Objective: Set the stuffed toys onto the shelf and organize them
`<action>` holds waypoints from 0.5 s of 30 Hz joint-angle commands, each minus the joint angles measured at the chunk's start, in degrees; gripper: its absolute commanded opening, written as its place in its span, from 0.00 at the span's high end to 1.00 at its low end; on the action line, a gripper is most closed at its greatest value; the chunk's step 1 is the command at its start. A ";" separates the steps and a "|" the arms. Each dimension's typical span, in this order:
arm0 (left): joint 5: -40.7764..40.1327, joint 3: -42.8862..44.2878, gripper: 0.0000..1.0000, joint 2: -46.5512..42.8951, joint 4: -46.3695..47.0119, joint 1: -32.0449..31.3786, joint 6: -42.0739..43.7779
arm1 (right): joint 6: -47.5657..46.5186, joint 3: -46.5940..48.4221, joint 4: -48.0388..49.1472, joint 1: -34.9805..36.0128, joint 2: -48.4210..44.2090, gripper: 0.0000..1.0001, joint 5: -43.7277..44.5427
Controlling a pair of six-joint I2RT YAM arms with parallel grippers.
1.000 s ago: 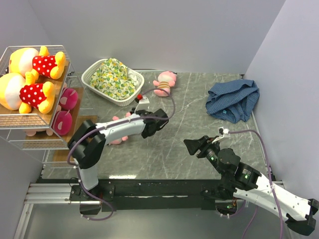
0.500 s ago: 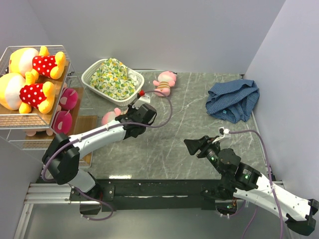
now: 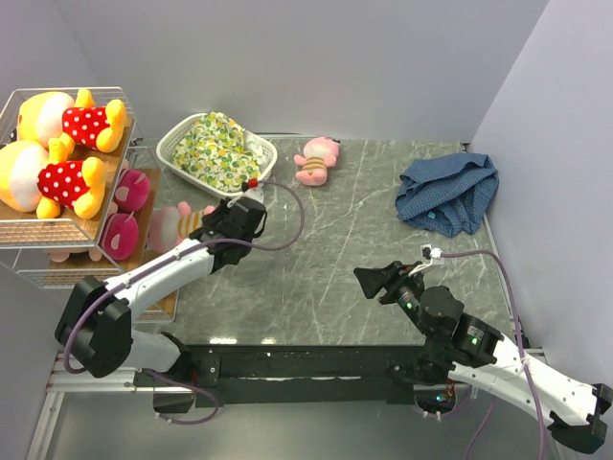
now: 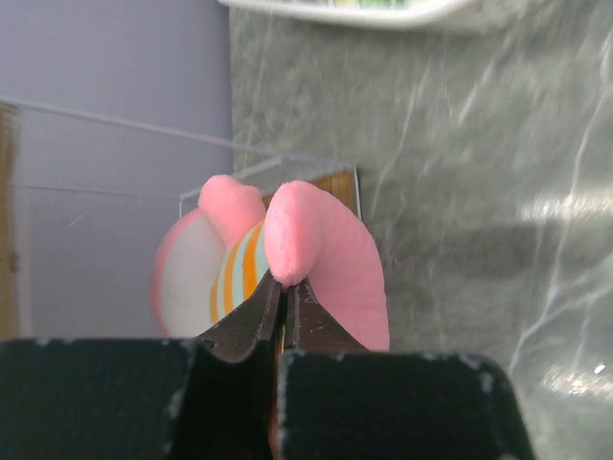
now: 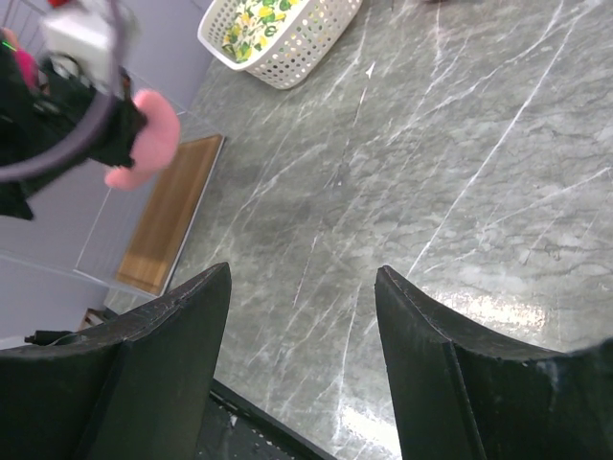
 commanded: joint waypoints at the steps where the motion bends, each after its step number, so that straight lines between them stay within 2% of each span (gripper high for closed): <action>1: 1.19 -3.48 0.99 -0.66 -1.05 1.30 3.53 | -0.60 0.51 1.24 -0.13 -1.31 0.31 1.34; 4: 1.72 -6.54 0.99 -1.36 0.26 3.15 5.45 | -0.78 0.25 1.85 -0.21 -1.75 0.30 1.08; 13: 3.30 -11.39 0.99 1.80 16.33 14.48 17.67 | -0.87 0.60 1.59 -0.13 -1.31 0.30 0.46; 15: 6.02 -11.92 0.99 2.50 17.93 16.24 19.42 | -0.69 0.34 1.24 -0.13 -2.01 0.30 0.55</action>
